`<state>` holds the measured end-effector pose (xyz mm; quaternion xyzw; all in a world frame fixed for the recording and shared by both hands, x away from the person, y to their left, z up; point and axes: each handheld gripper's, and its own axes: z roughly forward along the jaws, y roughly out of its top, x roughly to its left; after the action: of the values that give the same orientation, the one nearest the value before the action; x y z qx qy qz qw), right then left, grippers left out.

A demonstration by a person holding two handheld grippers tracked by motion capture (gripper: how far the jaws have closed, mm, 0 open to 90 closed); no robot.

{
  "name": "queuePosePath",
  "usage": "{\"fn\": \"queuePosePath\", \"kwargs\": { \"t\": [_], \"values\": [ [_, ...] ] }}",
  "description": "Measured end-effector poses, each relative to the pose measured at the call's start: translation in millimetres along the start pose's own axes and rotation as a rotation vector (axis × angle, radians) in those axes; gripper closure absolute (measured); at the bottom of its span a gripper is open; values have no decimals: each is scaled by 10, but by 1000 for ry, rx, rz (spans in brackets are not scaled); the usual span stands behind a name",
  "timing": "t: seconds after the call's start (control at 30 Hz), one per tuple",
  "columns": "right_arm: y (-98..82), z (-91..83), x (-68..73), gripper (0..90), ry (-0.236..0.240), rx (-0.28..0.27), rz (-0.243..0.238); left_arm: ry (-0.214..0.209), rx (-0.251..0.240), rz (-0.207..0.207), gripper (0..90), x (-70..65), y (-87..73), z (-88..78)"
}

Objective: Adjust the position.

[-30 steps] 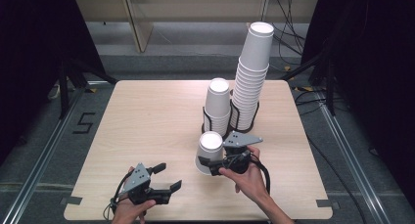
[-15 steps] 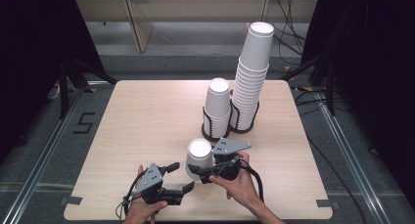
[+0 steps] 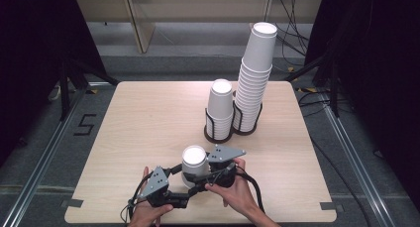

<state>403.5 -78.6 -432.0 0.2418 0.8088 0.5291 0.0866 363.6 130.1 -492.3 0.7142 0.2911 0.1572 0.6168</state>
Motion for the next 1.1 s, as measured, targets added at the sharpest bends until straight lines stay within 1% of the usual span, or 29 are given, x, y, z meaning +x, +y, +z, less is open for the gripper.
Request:
{"fn": "queuePosePath", "kwargs": {
  "t": [0.07, 0.1, 0.13, 0.2, 0.23, 0.27, 0.3, 0.33, 0.37, 0.4, 0.43, 0.47, 0.53, 0.57, 0.6, 0.63, 0.7, 0.73, 0.77, 0.8, 0.83, 0.87, 0.9, 0.93, 0.97, 1.0, 1.03, 1.07, 1.1],
  "values": [
    [-3, 15, 23, 192, 15, -2, 0, -3, -3, 1, 95, 4, -2, 3],
    [-3, 16, 42, 192, 13, 3, 6, 7, 11, 3, 87, -3, 2, -6],
    [-4, 30, 48, 192, 27, -5, -1, 6, 17, 4, 79, -5, 2, -7],
    [-6, 38, 70, 192, 21, -3, -9, 8, 20, 9, 70, -8, -1, -6],
    [-12, 60, 89, 192, 50, -8, 4, 7, 21, 8, 65, -9, -2, -7],
    [-17, 57, 107, 192, 51, -2, 26, 6, 20, 10, 64, -11, -4, -8],
    [-17, 48, 125, 192, 41, 5, 25, 5, 19, 13, 63, -13, -5, -8],
    [-16, 60, 111, 191, 51, -8, -2, 7, 18, 14, 60, -16, -6, -9],
    [-17, 60, 119, 191, 56, -5, 5, 11, 12, 16, 62, -23, -7, -11],
    [-18, 65, 116, 190, 57, -14, -6, 10, 11, 24, 66, -28, -5, -19],
    [-18, 65, 116, 187, 58, -17, -5, 9, 15, 26, 82, -31, -4, -23],
    [-16, 54, 116, 183, 55, -6, -4, 8, 20, 33, 82, -33, -1, -23],
    [-23, 46, 123, 175, 62, 4, 19, 10, 25, 37, 99, -40, 3, -21],
    [-27, 41, 125, 170, 57, 4, 18, 9, 33, 41, 108, -41, 3, -23],
    [-25, 43, 109, 165, 52, 1, -3, 2, 24, 50, 117, -40, -4, -10],
    [-25, 46, 108, 161, 59, 7, -2, 3, 24, 52, 126, -45, -5, -6],
    [-23, 40, 110, 157, 63, 18, 8, 9, 51, 65, 135, -46, 3, -19],
    [-21, 46, 109, 157, 73, 1, 13, 10, 57, 73, 137, -44, -1, -18],
    [-8, 27, 104, 156, 75, 1, 18, 12, 66, 81, 138, -46, -7, -16],
    [12, 18, 102, 156, 79, -12, 24, 6, 50, 79, 139, -46, -17, 1],
    [28, 1, 98, 158, 82, -8, 20, 4, 56, 85, 140, -49, -17, 2],
    [47, -18, 97, 158, 81, -12, 18, 8, 75, 92, 140, -57, -10, -8],
    [62, -33, 95, 161, 80, -24, 13, 6, 78, 95, 140, -64, -9, -6],
    [75, -38, 90, 174, 91, -38, 6, 6, 79, 95, 140, -69, -10, -3],
    [89, -69, 96, 187, 85, -13, 14, 7, 82, 97, 140, -72, -10, -3],
    [98, -74, 84, 185, 103, -29, 22, 6, 89, 103, 140, -73, -9, -6],
    [98, -74, 84, 185, 103, -29, 22, 4, 92, 104, 140, -73, -9, -7],
    [101, -76, 72, 184, 103, -45, 14, 4, 95, 103, 141, -73, -9, -6],
    [108, -98, 69, 181, 88, -30, 15, 7, 99, 103, 141, -73, -10, -4]
  ]
}}
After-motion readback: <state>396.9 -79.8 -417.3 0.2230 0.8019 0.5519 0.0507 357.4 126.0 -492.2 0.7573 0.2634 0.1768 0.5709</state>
